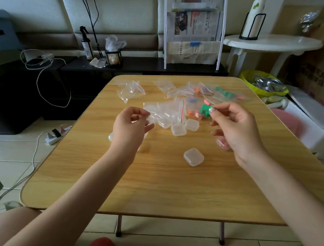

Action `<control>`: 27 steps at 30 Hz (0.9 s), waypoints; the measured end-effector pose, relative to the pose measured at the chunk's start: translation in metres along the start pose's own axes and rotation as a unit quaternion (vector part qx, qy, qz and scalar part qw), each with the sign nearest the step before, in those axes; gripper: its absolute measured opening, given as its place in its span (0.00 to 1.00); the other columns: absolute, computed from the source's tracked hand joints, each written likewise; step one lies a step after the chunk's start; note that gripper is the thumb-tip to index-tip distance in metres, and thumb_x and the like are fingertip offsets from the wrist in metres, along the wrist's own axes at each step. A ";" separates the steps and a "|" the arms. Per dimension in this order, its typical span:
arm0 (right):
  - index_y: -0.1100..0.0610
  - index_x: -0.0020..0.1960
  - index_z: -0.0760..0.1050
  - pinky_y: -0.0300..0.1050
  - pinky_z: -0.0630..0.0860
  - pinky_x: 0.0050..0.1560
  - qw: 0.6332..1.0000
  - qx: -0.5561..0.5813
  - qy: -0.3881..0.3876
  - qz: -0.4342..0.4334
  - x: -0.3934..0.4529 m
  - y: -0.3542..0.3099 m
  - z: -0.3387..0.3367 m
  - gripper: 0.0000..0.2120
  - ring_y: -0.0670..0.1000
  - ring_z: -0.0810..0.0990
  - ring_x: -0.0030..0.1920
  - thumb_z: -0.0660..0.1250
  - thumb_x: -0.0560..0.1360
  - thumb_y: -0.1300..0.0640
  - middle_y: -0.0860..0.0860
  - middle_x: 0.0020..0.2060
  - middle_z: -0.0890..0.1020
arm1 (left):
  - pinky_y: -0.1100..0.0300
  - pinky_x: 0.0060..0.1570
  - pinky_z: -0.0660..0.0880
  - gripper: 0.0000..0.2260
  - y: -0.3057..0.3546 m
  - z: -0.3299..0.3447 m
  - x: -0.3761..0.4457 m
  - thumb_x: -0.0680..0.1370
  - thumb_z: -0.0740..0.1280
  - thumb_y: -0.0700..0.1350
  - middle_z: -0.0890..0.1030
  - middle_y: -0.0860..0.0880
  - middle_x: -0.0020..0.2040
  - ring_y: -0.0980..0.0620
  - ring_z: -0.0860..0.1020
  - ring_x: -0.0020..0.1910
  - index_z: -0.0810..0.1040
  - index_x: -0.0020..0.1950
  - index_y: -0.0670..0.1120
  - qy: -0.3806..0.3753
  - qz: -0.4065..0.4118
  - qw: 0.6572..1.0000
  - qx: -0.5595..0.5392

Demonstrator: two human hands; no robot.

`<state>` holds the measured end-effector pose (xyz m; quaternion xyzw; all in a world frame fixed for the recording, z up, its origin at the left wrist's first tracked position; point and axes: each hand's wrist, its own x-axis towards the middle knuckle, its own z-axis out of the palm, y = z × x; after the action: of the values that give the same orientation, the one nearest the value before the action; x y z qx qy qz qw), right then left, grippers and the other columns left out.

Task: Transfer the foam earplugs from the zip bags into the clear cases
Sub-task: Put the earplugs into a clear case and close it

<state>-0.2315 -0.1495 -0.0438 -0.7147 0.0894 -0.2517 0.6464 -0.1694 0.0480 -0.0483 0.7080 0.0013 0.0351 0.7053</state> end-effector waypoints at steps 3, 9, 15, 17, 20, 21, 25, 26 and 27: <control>0.53 0.44 0.75 0.42 0.64 0.28 0.998 0.012 0.019 0.056 0.005 0.004 -0.005 0.05 0.47 0.80 0.28 0.66 0.78 0.59 0.48 0.30 0.82 | 0.67 0.43 0.78 0.11 -0.003 0.006 -0.002 0.79 0.60 0.33 0.79 0.46 0.50 0.56 0.80 0.41 0.79 0.44 0.45 -0.026 -0.005 1.000 0.012; 0.56 0.45 0.71 0.39 0.59 0.26 0.993 0.056 0.008 0.100 0.003 0.002 -0.004 0.06 0.51 0.85 0.36 0.65 0.77 0.65 0.55 0.38 0.85 | 0.65 0.45 0.79 0.11 -0.005 0.009 -0.007 0.78 0.64 0.34 0.79 0.53 0.53 0.62 0.82 0.37 0.79 0.55 0.46 -0.062 -0.004 0.998 0.012; 0.57 0.41 0.72 0.38 0.57 0.23 0.990 0.057 0.013 0.128 0.002 0.003 -0.004 0.10 0.51 0.85 0.38 0.65 0.75 0.70 0.55 0.40 0.84 | 0.60 0.60 0.74 0.17 -0.001 0.014 0.002 0.79 0.65 0.40 0.77 0.58 0.61 0.61 0.79 0.55 0.73 0.67 0.50 -0.125 0.073 0.987 0.068; 0.57 0.39 0.73 0.38 0.60 0.22 0.989 0.058 0.012 0.134 0.003 0.003 -0.005 0.11 0.51 0.85 0.39 0.65 0.74 0.71 0.53 0.38 0.84 | 0.62 0.63 0.70 0.18 0.006 0.023 0.011 0.79 0.64 0.41 0.76 0.57 0.64 0.60 0.74 0.62 0.71 0.69 0.50 -0.165 0.106 0.978 0.069; 0.58 0.38 0.73 0.41 0.57 0.25 0.988 0.058 0.010 0.142 0.005 0.004 -0.006 0.12 0.50 0.85 0.38 0.63 0.74 0.72 0.52 0.36 0.84 | 0.67 0.61 0.68 0.18 0.015 0.034 0.026 0.80 0.63 0.41 0.74 0.57 0.65 0.60 0.71 0.65 0.70 0.69 0.51 -0.186 0.139 0.971 0.053; 0.58 0.39 0.73 0.42 0.56 0.26 0.988 0.062 0.009 0.144 0.006 0.004 -0.007 0.12 0.49 0.85 0.37 0.63 0.75 0.72 0.52 0.36 0.84 | 0.69 0.58 0.69 0.18 0.017 0.036 0.031 0.80 0.63 0.41 0.74 0.56 0.65 0.60 0.71 0.65 0.70 0.69 0.50 -0.178 0.147 0.972 0.051; 0.58 0.41 0.73 0.43 0.58 0.29 0.982 0.072 0.022 0.171 0.008 0.004 -0.009 0.10 0.49 0.85 0.39 0.62 0.75 0.71 0.55 0.41 0.83 | 0.71 0.55 0.70 0.17 0.022 0.032 0.054 0.80 0.60 0.39 0.75 0.55 0.65 0.60 0.73 0.62 0.70 0.70 0.48 -0.099 0.162 0.981 0.050; 0.58 0.41 0.73 0.43 0.58 0.29 0.981 0.070 0.024 0.180 0.008 0.003 -0.009 0.09 0.50 0.86 0.41 0.62 0.75 0.70 0.56 0.43 0.83 | 0.69 0.58 0.69 0.18 0.021 0.029 0.063 0.81 0.60 0.40 0.74 0.54 0.66 0.59 0.72 0.63 0.70 0.70 0.48 -0.080 0.160 0.982 0.058; 0.57 0.41 0.73 0.43 0.59 0.29 0.980 0.068 0.024 0.187 0.008 0.002 -0.009 0.09 0.50 0.86 0.43 0.62 0.75 0.69 0.56 0.45 0.83 | 0.65 0.61 0.67 0.18 0.019 0.025 0.071 0.81 0.59 0.41 0.72 0.53 0.68 0.57 0.71 0.65 0.68 0.71 0.48 -0.064 0.156 0.983 0.073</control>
<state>-0.2285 -0.1612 -0.0436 -0.6336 0.2193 -0.1491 0.7268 -0.0984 0.0261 -0.0257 0.7500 -0.1513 0.0990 0.6362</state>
